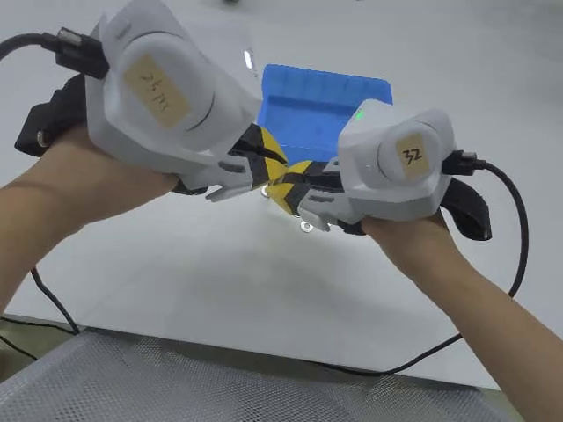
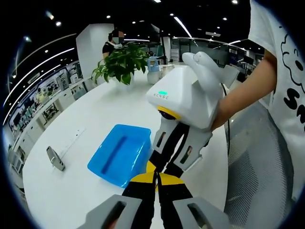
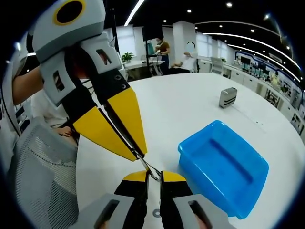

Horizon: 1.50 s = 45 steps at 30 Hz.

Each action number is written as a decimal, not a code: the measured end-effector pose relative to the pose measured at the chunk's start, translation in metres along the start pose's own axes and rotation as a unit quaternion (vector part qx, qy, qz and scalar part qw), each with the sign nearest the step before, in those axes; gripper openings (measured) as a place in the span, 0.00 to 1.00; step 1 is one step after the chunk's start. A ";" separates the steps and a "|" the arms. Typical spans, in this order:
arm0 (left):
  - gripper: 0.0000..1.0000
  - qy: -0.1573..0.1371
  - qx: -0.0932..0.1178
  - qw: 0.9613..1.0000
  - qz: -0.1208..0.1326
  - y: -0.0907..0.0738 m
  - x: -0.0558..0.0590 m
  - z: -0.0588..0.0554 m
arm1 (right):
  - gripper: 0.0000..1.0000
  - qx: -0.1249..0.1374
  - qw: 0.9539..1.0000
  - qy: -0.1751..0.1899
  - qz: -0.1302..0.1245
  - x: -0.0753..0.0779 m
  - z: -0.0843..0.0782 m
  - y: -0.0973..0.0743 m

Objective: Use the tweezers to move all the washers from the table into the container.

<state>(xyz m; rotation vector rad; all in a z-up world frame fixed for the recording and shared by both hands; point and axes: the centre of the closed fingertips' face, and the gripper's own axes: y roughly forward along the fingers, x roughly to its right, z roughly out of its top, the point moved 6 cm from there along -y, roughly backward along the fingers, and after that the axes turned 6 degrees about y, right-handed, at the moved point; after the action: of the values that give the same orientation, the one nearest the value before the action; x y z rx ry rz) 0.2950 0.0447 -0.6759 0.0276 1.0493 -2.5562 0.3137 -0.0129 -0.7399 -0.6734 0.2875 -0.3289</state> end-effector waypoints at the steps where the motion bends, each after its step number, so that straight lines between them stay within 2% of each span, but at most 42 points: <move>1: 0.00 0.007 -0.004 1.000 0.002 -0.001 0.001 0.000 | 0.04 -0.002 1.000 -0.006 -0.005 0.000 0.000 0.000; 16: 0.00 0.045 0.001 0.999 0.027 -0.027 0.012 0.023 | 0.05 0.021 0.999 -0.034 -0.022 -0.012 0.016 -0.027; 24: 0.00 0.053 0.006 0.998 0.036 -0.033 0.014 0.032 | 0.04 0.026 0.998 -0.050 -0.030 -0.016 0.021 -0.037; 37: 0.00 0.085 0.006 0.995 0.053 -0.044 0.013 0.051 | 0.04 0.043 0.996 -0.072 -0.041 -0.015 0.036 -0.054; 45: 0.00 0.098 0.005 0.993 0.059 -0.047 0.013 0.058 | 0.04 0.051 0.994 -0.080 -0.045 -0.018 0.042 -0.058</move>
<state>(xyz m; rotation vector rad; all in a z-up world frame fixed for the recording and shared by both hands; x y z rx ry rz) 0.2732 0.0318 -0.6044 0.3412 1.0696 -2.4894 0.3005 -0.0255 -0.6684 -0.6092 0.0861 -0.3710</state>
